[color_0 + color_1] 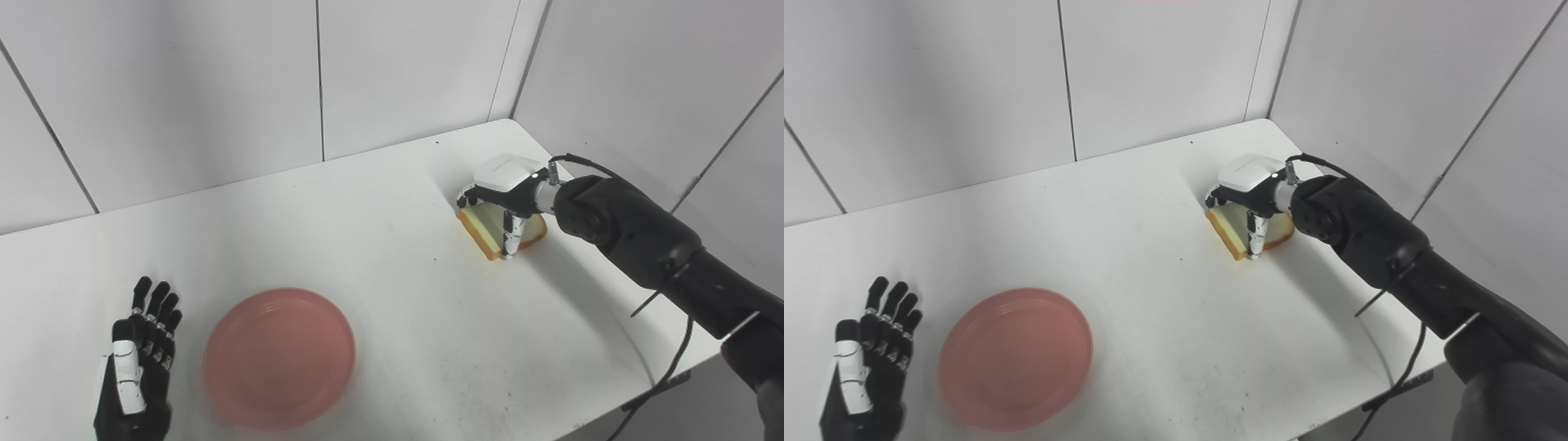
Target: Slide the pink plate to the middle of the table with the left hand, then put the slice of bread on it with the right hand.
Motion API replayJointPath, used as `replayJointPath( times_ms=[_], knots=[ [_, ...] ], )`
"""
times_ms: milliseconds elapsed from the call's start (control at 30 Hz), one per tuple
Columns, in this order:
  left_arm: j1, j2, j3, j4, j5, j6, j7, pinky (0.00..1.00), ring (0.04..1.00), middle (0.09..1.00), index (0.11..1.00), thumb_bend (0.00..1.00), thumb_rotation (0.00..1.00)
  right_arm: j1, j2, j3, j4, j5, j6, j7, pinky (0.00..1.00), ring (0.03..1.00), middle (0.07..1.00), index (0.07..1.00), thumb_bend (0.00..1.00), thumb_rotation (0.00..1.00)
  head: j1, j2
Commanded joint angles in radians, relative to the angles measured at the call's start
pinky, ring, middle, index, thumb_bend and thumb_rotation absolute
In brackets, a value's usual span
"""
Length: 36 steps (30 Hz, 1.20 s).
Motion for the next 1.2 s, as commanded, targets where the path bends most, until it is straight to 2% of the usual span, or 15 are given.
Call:
replayJointPath(
  times_ms=[0, 67, 167, 200, 233, 300, 467, 600, 700, 767, 833, 933, 1033, 1167],
  knots=[
    [0.025, -0.006, -0.002, 0.005, -0.003, 0.031, 0.011, 1.00, 0.975, 0.972, 0.965, 0.72, 0.98, -0.028, -0.027, -0.022, 0.002, -0.009, -0.039, -0.048, 0.48, 0.556, 0.628, 0.542, 0.55, 0.13, 0.003, -0.002],
    [0.027, -0.007, -0.002, 0.004, -0.002, 0.033, 0.011, 1.00, 0.975, 0.972, 0.966, 0.72, 0.98, -0.030, -0.031, -0.024, 0.007, -0.007, -0.047, -0.050, 0.48, 0.549, 0.621, 0.515, 0.53, 0.14, 0.003, 0.000],
    [0.028, -0.012, -0.001, 0.002, -0.005, 0.035, 0.014, 0.99, 0.970, 0.967, 0.958, 0.71, 0.98, -0.034, -0.038, -0.027, 0.017, -0.006, -0.053, -0.059, 0.41, 0.476, 0.561, 0.497, 0.51, 0.14, 0.002, -0.004],
    [0.028, -0.013, -0.001, 0.002, -0.004, 0.036, 0.015, 0.99, 0.970, 0.968, 0.958, 0.70, 0.99, -0.035, -0.040, -0.028, 0.014, -0.010, -0.053, -0.063, 0.39, 0.457, 0.530, 0.503, 0.51, 0.11, 0.004, -0.004],
    [0.028, -0.014, -0.002, 0.001, -0.001, 0.040, 0.017, 1.00, 0.971, 0.969, 0.958, 0.71, 0.99, -0.034, -0.043, -0.031, 0.012, -0.012, -0.054, -0.069, 0.36, 0.435, 0.472, 0.521, 0.52, 0.04, 0.009, -0.005],
    [0.030, -0.017, -0.004, -0.004, 0.000, 0.049, 0.019, 1.00, 0.971, 0.968, 0.957, 0.72, 0.99, -0.035, -0.048, -0.035, 0.012, -0.013, -0.063, -0.083, 0.36, 0.436, 0.459, 0.522, 0.52, 0.02, 0.016, -0.007],
    [0.029, -0.022, -0.011, 0.004, 0.003, 0.037, 0.019, 0.99, 0.977, 0.975, 0.963, 0.71, 0.97, -0.043, -0.055, -0.059, 0.049, 0.004, -0.160, -0.185, 0.33, 0.412, 0.435, 0.532, 0.52, 0.00, 0.028, -0.014],
    [0.030, -0.022, -0.023, 0.012, 0.020, 0.028, 0.021, 1.00, 0.984, 0.982, 0.972, 0.71, 0.98, -0.042, -0.040, -0.114, -0.074, 0.031, -0.139, -0.174, 0.39, 0.466, 0.454, 0.526, 0.52, 0.00, 0.057, -0.025],
    [0.032, -0.027, -0.027, 0.016, 0.026, 0.023, 0.031, 1.00, 0.984, 0.979, 0.968, 0.71, 0.98, -0.053, -0.022, -0.140, -0.150, 0.053, -0.118, -0.139, 0.38, 0.455, 0.446, 0.531, 0.52, 0.00, 0.070, -0.024],
    [0.033, -0.033, -0.029, 0.020, 0.025, 0.018, 0.035, 0.99, 0.975, 0.973, 0.960, 0.70, 0.97, -0.055, -0.014, -0.152, -0.189, 0.062, -0.113, -0.124, 0.37, 0.444, 0.441, 0.534, 0.52, 0.00, 0.082, -0.030],
    [0.032, -0.038, -0.032, 0.027, 0.032, 0.008, 0.037, 0.99, 0.971, 0.970, 0.962, 0.70, 0.98, -0.067, -0.005, -0.156, -0.220, 0.075, -0.144, -0.128, 0.41, 0.472, 0.456, 0.526, 0.52, 0.00, 0.096, -0.033],
    [0.030, -0.048, -0.040, 0.039, 0.044, -0.007, 0.043, 1.00, 0.975, 0.977, 0.967, 0.68, 0.99, -0.088, 0.024, -0.158, -0.280, 0.098, -0.146, -0.106, 0.41, 0.475, 0.466, 0.521, 0.52, 0.00, 0.134, -0.034],
    [0.034, -0.057, -0.061, 0.049, 0.087, -0.025, 0.066, 1.00, 0.970, 0.979, 0.972, 0.69, 1.00, -0.090, 0.086, -0.166, -0.349, 0.141, -0.117, -0.096, 0.38, 0.457, 0.468, 0.515, 0.52, 0.00, 0.198, -0.043],
    [0.043, -0.078, -0.072, 0.055, 0.116, -0.046, 0.088, 1.00, 0.980, 0.979, 0.970, 0.70, 1.00, -0.086, 0.162, -0.163, -0.410, 0.170, -0.113, -0.085, 0.37, 0.443, 0.447, 0.526, 0.52, 0.00, 0.257, -0.039]
  ],
)
